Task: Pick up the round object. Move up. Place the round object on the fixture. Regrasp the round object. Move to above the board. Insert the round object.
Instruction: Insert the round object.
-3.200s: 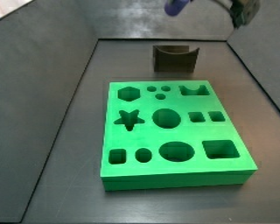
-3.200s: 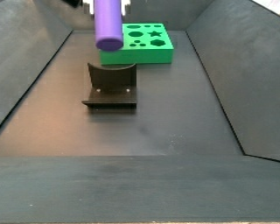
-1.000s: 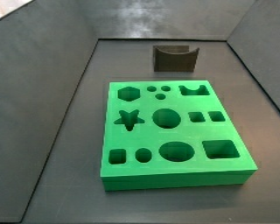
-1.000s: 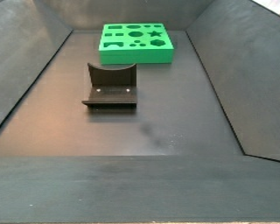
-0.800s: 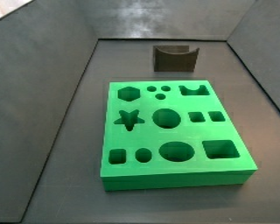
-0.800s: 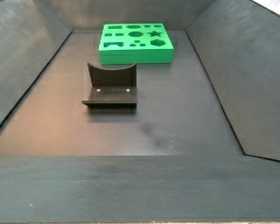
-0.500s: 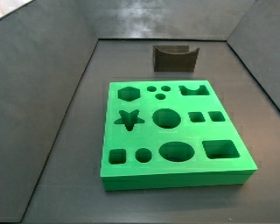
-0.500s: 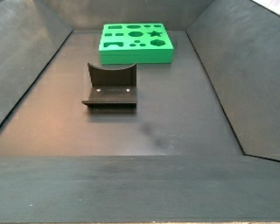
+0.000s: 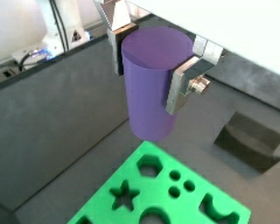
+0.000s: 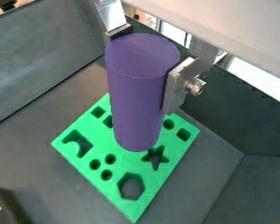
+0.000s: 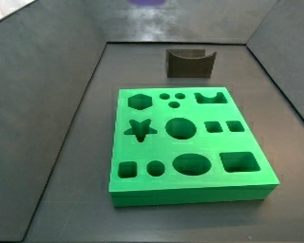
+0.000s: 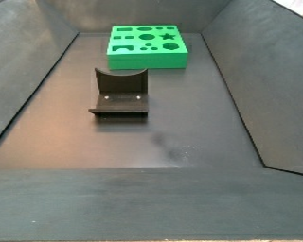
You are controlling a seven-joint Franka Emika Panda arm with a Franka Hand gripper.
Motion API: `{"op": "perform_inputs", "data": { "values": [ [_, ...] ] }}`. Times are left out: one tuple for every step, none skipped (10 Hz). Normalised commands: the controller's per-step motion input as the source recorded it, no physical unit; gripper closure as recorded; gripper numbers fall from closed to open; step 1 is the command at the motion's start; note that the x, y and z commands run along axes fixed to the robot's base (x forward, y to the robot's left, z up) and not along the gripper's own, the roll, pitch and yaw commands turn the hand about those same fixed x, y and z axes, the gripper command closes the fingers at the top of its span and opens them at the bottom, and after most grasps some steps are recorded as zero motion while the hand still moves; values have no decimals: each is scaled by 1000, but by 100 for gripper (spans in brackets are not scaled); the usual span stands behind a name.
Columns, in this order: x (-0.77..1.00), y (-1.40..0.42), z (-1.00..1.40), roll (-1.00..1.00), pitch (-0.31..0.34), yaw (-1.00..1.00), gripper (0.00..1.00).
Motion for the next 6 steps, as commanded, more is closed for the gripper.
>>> {"op": "perform_inputs", "data": {
  "values": [
    [226, -480, -406, 59, -91, 0, 100],
    [303, -426, -477, 53, -100, 0, 100],
    [314, -360, -577, 47, -139, 0, 100],
    [349, -286, -646, 51, -156, 0, 100],
    [346, -214, -706, 96, -133, 0, 100],
    [369, -157, -717, 123, -91, 34, 100]
  ]
}}
